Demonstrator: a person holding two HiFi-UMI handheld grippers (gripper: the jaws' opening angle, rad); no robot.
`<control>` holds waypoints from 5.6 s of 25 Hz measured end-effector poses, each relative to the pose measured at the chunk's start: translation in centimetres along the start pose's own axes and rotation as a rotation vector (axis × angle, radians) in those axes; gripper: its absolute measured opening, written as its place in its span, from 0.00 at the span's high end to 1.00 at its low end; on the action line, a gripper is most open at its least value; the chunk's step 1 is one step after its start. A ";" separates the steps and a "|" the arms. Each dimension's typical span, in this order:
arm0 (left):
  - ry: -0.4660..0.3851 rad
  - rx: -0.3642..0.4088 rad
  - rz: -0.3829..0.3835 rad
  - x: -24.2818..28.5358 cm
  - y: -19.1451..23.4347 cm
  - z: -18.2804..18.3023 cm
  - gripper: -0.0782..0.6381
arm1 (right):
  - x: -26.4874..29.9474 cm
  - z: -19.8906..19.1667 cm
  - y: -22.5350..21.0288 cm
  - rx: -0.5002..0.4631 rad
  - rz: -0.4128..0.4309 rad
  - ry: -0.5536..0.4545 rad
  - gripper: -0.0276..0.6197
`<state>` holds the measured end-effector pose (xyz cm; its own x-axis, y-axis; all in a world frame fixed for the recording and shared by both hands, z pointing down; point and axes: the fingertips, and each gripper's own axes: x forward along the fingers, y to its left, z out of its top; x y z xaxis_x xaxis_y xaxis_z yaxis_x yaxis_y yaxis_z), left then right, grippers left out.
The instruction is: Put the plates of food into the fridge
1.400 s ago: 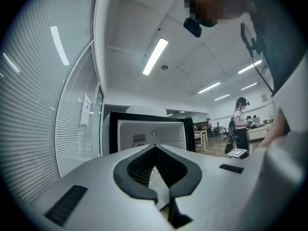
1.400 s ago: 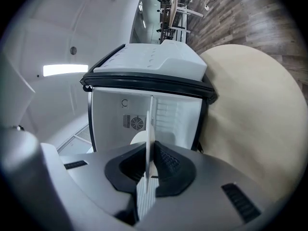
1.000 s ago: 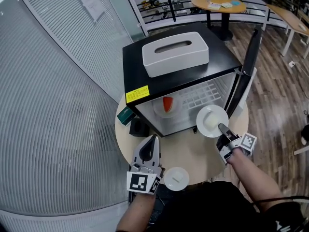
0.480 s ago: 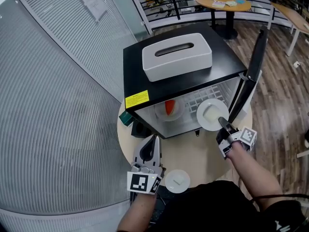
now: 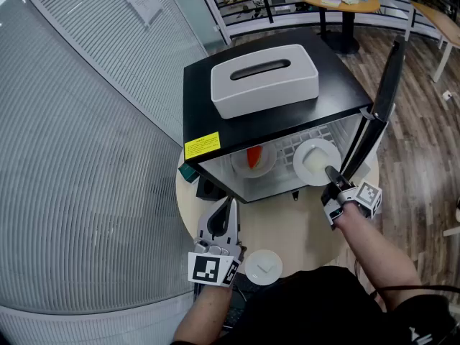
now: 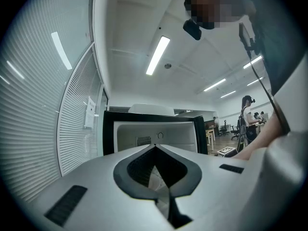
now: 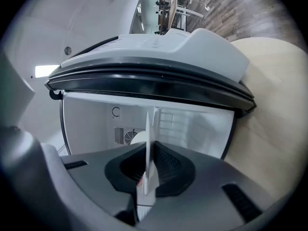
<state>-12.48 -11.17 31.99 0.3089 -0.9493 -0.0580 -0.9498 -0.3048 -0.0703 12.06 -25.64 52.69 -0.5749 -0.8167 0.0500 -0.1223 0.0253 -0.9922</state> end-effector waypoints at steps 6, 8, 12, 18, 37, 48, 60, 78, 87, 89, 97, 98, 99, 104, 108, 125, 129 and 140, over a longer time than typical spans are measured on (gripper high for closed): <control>0.017 0.007 0.018 0.0 0.0 -0.1 0.89 | 1.0 0.6 0.0 0.010 -0.025 -0.009 0.92; 0.021 0.008 0.031 -0.1 0.2 -0.1 0.89 | 1.4 0.8 0.0 0.014 -0.026 -0.013 0.92; 0.028 0.011 0.049 0.2 0.5 -0.2 0.89 | 2.4 1.0 0.1 0.025 -0.031 -0.016 0.92; 0.039 0.021 0.064 0.5 0.5 -0.1 0.89 | 3.9 1.3 0.4 0.030 -0.046 -0.042 0.92; 0.071 -0.001 0.127 -0.8 0.9 -1.6 0.89 | 4.9 1.3 1.4 -0.115 0.029 -0.031 0.87; 0.038 0.045 0.109 -3.6 2.3 0.6 0.89 | 1.2 -0.3 0.3 -0.202 -0.023 -0.040 0.71; -0.014 0.002 0.081 -9.6 3.9 1.5 0.89 | -4.0 -4.3 2.4 -0.221 0.032 -0.073 0.71; 0.048 -0.055 0.035 -17.9 4.5 -2.5 0.89 | -17.6 -22.5 -9.0 -0.269 -0.195 0.183 0.71; 0.101 -0.044 -0.003 -19.5 4.6 -4.6 0.89 | -21.3 -33.7 -13.0 -0.181 -0.293 0.374 0.71; 0.113 -0.044 -0.018 -19.5 4.3 -5.2 0.89 | -21.7 -35.5 -13.7 -0.140 -0.278 0.394 0.71; 0.161 -0.038 -0.044 -19.9 4.3 -7.5 0.89 | -21.8 -38.6 -17.3 -0.042 -0.337 0.404 0.71; 0.166 -0.036 -0.044 -19.9 4.4 -7.7 0.89 | -21.6 -38.9 -17.6 -0.029 -0.343 0.400 0.71; 0.171 -0.034 -0.043 -20.0 4.6 -7.9 0.89 | -21.4 -39.1 -18.0 -0.015 -0.348 0.395 0.71; 0.194 -0.023 -0.042 -20.2 5.1 -8.5 0.89 | -19.9 -40.5 -19.3 0.026 -0.368 0.402 0.71; 0.202 -0.016 -0.038 -20.4 5.6 -8.7 0.89 | -19.3 -41.1 -20.0 0.042 -0.377 0.406 0.72; 0.203 -0.032 -0.096 -18.3 4.5 -9.4 0.89 | -20.1 -39.3 -18.9 0.011 -0.295 0.432 0.93; 0.185 -0.029 -0.121 -17.4 4.0 -8.7 0.89 | -19.4 -38.9 -16.6 0.075 -0.227 0.398 0.93; 0.102 -0.048 -0.180 -15.5 2.4 -5.7 0.89 | -17.6 -34.1 -11.7 0.018 -0.118 0.316 0.93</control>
<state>-19.84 2.37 38.44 0.4700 -0.8811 0.0526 -0.8815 -0.4716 -0.0232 -4.00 8.09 67.36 -0.7804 -0.5941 0.1950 -0.1903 -0.0714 -0.9791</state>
